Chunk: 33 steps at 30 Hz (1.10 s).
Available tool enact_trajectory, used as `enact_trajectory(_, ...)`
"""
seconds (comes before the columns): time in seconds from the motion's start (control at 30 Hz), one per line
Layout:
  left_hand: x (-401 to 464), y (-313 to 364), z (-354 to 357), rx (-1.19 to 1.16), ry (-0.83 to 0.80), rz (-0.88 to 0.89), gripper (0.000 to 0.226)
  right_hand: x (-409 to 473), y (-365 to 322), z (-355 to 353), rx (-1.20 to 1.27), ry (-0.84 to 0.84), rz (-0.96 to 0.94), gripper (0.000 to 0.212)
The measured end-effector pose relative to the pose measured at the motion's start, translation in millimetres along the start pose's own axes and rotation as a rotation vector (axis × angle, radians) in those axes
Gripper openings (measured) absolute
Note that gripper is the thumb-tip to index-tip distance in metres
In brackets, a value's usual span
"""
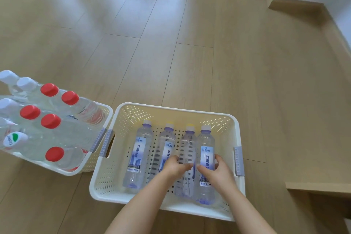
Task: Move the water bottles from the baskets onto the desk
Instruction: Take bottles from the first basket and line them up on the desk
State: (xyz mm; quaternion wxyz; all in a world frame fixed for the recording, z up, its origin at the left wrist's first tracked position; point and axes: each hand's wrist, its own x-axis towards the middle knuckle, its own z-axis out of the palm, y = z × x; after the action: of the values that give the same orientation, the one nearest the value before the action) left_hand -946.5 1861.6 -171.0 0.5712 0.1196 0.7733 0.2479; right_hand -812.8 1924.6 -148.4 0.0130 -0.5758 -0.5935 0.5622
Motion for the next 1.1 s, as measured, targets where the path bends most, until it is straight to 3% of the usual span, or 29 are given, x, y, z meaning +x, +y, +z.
enact_trajectory(0.13,-8.0,-9.4,-21.2,-0.119,-0.008,0.021,0.069,-8.6,-4.5,-1.7,0.078,-0.088,-0.051,0.058)
enact_trajectory(0.33,-48.7,-13.5,-79.6,-0.463,-0.225,0.156,0.044,-25.7,-32.1,-9.0,0.291,-0.214,-0.103,0.045)
enact_trajectory(0.5,-83.8,-3.5,-104.2,-0.66,-0.349,0.27,0.047,-49.5,-71.6,-25.4,0.459,-0.315,-0.175,0.041)
enact_trajectory(0.6,-105.8,10.9,-111.7,-0.762,-0.444,0.358,0.072,-68.0,-94.1,-35.5,0.579,-0.38,-0.247,0.044)
enact_trajectory(0.67,-119.2,20.0,-110.3,-0.818,-0.52,0.394,0.076,-78.4,-104.8,-38.8,0.69,-0.403,-0.254,0.035)
enact_trajectory(0.77,-136.7,28.6,-103.8,-0.821,-0.492,0.406,0.062,-92.9,-114.9,-41.3,0.789,-0.394,-0.276,0.02)
enact_trajectory(0.87,-148.6,26.4,-102.6,-0.743,-0.411,0.427,0.047,-105.7,-112.9,-42.2,0.683,-0.394,-0.315,0.033)
enact_trajectory(0.97,-153.9,17.8,-100.5,-0.62,-0.341,0.447,0.062,-111.6,-98.5,-35.4,0.533,-0.321,-0.262,0.055)
enact_trajectory(1.1,-150.1,3.8,-94.5,-0.538,-0.271,0.415,0.062,-113.4,-82.4,-26.6,0.519,-0.223,-0.205,0.049)
